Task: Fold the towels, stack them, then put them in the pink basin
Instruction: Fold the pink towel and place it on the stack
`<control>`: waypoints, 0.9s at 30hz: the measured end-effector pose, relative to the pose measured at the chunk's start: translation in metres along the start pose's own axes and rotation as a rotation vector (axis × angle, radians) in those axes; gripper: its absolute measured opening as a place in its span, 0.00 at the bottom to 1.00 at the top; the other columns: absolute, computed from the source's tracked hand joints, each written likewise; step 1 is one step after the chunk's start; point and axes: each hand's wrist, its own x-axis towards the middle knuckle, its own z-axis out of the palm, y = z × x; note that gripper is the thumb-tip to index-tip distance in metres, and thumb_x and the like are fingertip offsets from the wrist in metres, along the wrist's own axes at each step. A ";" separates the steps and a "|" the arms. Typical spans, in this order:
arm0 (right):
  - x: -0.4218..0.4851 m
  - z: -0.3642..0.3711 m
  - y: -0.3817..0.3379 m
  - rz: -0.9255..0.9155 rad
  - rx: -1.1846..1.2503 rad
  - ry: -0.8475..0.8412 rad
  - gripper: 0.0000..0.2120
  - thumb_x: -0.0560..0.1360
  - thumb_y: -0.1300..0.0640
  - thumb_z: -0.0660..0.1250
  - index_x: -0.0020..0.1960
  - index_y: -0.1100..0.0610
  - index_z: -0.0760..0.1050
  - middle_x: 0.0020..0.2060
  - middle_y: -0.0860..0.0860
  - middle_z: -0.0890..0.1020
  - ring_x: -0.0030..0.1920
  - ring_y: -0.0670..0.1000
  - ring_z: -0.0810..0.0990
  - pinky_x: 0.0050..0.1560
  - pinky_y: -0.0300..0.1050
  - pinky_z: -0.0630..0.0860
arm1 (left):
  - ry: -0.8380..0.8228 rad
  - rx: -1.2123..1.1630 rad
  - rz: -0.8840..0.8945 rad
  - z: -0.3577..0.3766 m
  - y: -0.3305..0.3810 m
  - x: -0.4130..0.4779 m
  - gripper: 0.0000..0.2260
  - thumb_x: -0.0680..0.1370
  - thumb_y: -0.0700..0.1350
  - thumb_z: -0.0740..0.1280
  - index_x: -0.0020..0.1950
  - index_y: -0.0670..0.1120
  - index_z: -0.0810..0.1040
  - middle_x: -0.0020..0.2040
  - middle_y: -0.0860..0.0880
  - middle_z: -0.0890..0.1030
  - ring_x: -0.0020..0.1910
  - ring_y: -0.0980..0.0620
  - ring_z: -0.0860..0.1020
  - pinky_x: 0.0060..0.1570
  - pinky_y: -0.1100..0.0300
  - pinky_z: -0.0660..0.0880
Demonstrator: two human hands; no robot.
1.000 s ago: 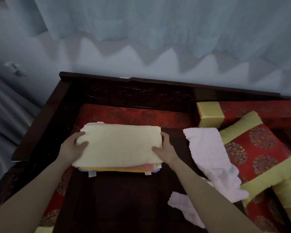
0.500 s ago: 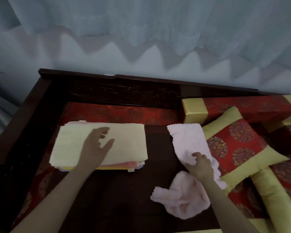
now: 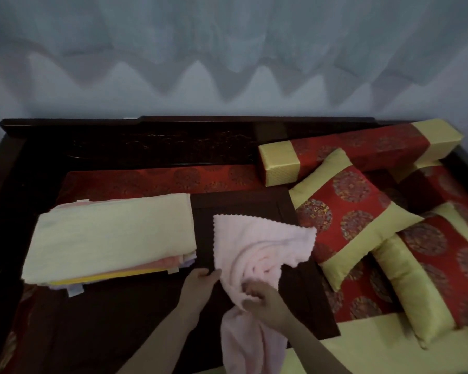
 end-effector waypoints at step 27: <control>-0.011 -0.069 -0.040 -0.051 0.016 0.081 0.13 0.66 0.45 0.74 0.35 0.53 0.75 0.23 0.49 0.78 0.24 0.44 0.75 0.30 0.42 0.74 | -0.128 -0.644 0.128 0.011 0.229 -0.021 0.08 0.77 0.34 0.57 0.43 0.39 0.74 0.43 0.43 0.76 0.42 0.48 0.76 0.53 0.56 0.70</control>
